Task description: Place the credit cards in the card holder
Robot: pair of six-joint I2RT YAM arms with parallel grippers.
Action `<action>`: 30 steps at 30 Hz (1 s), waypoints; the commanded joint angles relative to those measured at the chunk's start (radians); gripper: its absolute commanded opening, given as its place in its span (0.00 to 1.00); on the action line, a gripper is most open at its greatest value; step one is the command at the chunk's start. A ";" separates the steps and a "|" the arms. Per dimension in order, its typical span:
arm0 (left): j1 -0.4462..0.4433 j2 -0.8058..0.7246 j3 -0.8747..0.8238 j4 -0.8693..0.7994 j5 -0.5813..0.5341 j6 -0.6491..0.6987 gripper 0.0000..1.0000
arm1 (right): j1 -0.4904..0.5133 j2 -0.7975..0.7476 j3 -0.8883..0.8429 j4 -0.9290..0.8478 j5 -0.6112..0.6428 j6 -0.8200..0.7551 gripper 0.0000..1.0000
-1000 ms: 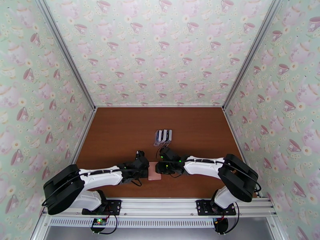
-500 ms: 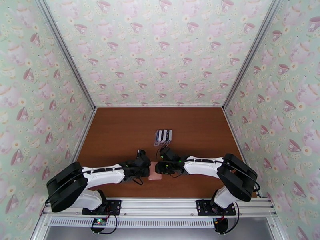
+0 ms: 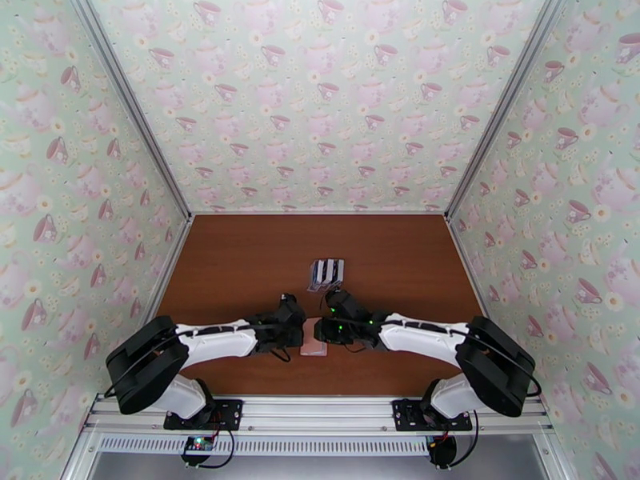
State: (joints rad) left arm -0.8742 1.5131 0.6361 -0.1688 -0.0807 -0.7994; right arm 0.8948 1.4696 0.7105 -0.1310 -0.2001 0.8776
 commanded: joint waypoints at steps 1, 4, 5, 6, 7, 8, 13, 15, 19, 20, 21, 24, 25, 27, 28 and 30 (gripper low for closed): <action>0.013 0.030 -0.006 0.007 0.035 0.019 0.12 | 0.000 -0.007 -0.022 0.072 -0.052 0.029 0.33; 0.028 0.021 -0.014 0.015 0.050 0.022 0.12 | -0.004 0.011 -0.023 0.112 -0.077 0.045 0.33; 0.032 0.018 -0.017 0.016 0.053 0.022 0.12 | -0.005 0.016 -0.023 0.122 -0.084 0.050 0.33; 0.037 0.015 -0.019 0.017 0.055 0.025 0.12 | -0.006 0.020 -0.022 0.131 -0.088 0.055 0.33; 0.041 0.011 -0.022 0.017 0.057 0.028 0.12 | -0.005 0.024 -0.021 0.137 -0.090 0.058 0.33; 0.047 0.009 -0.024 0.017 0.059 0.031 0.12 | -0.006 0.026 -0.019 0.142 -0.090 0.060 0.33; 0.076 0.007 -0.030 0.022 0.076 0.048 0.12 | -0.011 0.025 -0.011 0.174 -0.104 0.070 0.33; 0.090 -0.001 -0.034 0.018 0.081 0.057 0.12 | -0.014 0.033 -0.007 0.191 -0.115 0.076 0.33; 0.116 -0.060 -0.059 -0.008 0.080 0.068 0.15 | -0.014 0.054 -0.008 0.226 -0.133 0.093 0.33; 0.119 -0.087 -0.066 -0.023 0.076 0.071 0.19 | -0.014 0.056 -0.010 0.235 -0.137 0.098 0.33; 0.121 -0.109 -0.071 -0.039 0.069 0.074 0.23 | -0.014 0.060 -0.011 0.244 -0.139 0.102 0.33; 0.122 -0.182 -0.077 -0.104 0.044 0.084 0.31 | -0.013 0.073 -0.008 0.260 -0.148 0.109 0.33; 0.124 -0.209 -0.080 -0.125 0.038 0.087 0.32 | -0.014 0.079 -0.007 0.269 -0.152 0.112 0.33; 0.121 -0.260 -0.087 -0.150 0.039 0.094 0.33 | -0.014 0.090 -0.005 0.289 -0.164 0.122 0.33; 0.121 -0.290 -0.094 -0.159 0.043 0.093 0.33 | -0.014 0.093 -0.002 0.296 -0.168 0.124 0.33; 0.118 -0.345 -0.107 -0.171 0.054 0.090 0.34 | -0.014 0.102 0.005 0.304 -0.176 0.130 0.33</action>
State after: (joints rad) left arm -0.7540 1.2251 0.5537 -0.2798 -0.0154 -0.7246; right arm 0.8864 1.5520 0.7002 0.1295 -0.3470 0.9844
